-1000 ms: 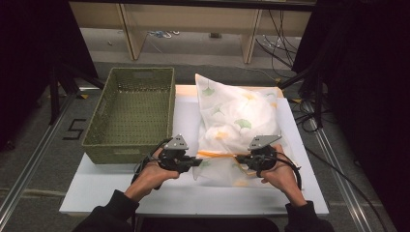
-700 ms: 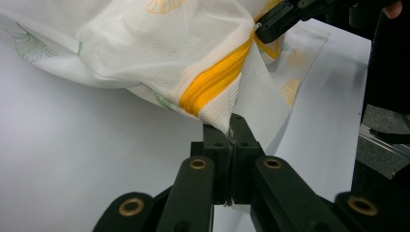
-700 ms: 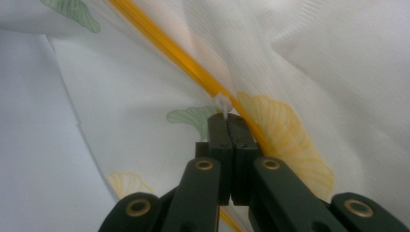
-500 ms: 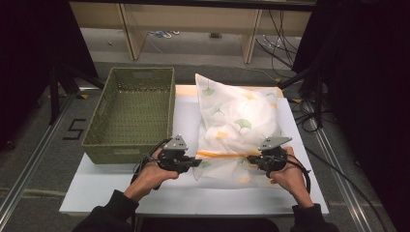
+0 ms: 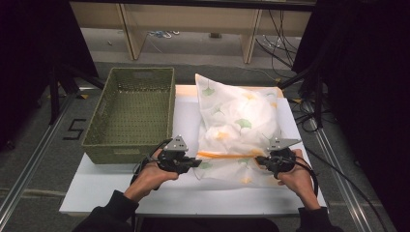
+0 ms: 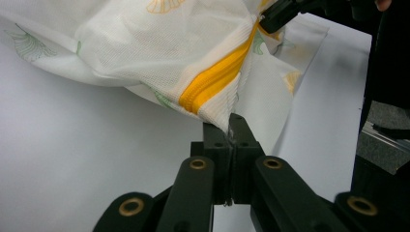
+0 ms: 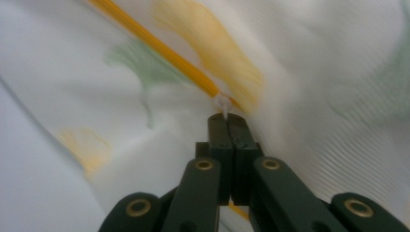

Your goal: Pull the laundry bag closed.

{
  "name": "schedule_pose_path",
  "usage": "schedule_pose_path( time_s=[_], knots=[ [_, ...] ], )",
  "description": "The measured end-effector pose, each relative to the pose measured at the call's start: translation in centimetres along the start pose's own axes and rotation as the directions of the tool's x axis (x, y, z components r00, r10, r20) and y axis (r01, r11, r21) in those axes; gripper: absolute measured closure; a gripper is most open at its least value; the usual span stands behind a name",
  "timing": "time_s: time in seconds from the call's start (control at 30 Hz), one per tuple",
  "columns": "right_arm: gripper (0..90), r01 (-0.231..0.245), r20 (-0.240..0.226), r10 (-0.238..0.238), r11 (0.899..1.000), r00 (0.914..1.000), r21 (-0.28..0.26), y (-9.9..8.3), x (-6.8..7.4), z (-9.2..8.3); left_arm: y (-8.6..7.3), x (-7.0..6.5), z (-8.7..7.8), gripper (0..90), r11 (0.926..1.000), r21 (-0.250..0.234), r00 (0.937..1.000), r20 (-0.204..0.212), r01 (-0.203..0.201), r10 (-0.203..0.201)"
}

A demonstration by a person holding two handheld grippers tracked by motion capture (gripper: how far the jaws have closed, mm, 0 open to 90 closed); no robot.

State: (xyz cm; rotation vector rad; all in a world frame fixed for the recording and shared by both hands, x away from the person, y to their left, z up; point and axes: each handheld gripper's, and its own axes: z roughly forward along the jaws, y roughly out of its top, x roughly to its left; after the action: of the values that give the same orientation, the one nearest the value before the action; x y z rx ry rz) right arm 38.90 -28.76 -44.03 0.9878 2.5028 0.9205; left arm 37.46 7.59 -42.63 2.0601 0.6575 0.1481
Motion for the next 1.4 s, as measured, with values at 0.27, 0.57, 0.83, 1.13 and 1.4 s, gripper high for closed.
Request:
schedule_pose_path(
  time_s=[0.27, 0.57, 0.83, 1.13, 1.4],
  knots=[
    [90.0, -0.022, 0.009, 0.022, 1.0, 0.9997, -0.013, -1.5, -1.4, -1.0, -0.1, 0.0, -0.1, 87.8, 1.0, 0.001, 1.0, 0.004, 0.004, -0.004],
    [90.0, -0.071, 0.03, 0.072, 0.997, 0.9969, -0.027, -2.6, -2.3, -1.7, -0.1, 0.0, -0.3, 87.8, 1.0, 0.006, 1.0, -0.008, 0.001, -0.001],
    [90.0, -0.108, 0.075, 0.108, 0.994, 0.9913, 0.0, -3.8, -3.2, -2.4, -0.2, 0.5, -0.6, 87.8, 1.0, 0.004, 0.9997, -0.024, -0.002, 0.002],
    [90.0, -0.173, 0.091, 0.173, 0.985, 0.9807, -0.013, -5.4, -4.3, -3.4, -0.4, 0.5, -0.7, 87.8, 1.0, 0.002, 0.9996, -0.029, 0.003, -0.003],
    [90.0, -0.171, 0.096, 0.17, 0.985, 0.9808, -0.001, -6.5, -5.6, -3.4, -0.5, 0.6, -0.7, 87.8, 0.9999, 0.007, 0.9995, -0.032, -0.007, 0.008]
  ],
)
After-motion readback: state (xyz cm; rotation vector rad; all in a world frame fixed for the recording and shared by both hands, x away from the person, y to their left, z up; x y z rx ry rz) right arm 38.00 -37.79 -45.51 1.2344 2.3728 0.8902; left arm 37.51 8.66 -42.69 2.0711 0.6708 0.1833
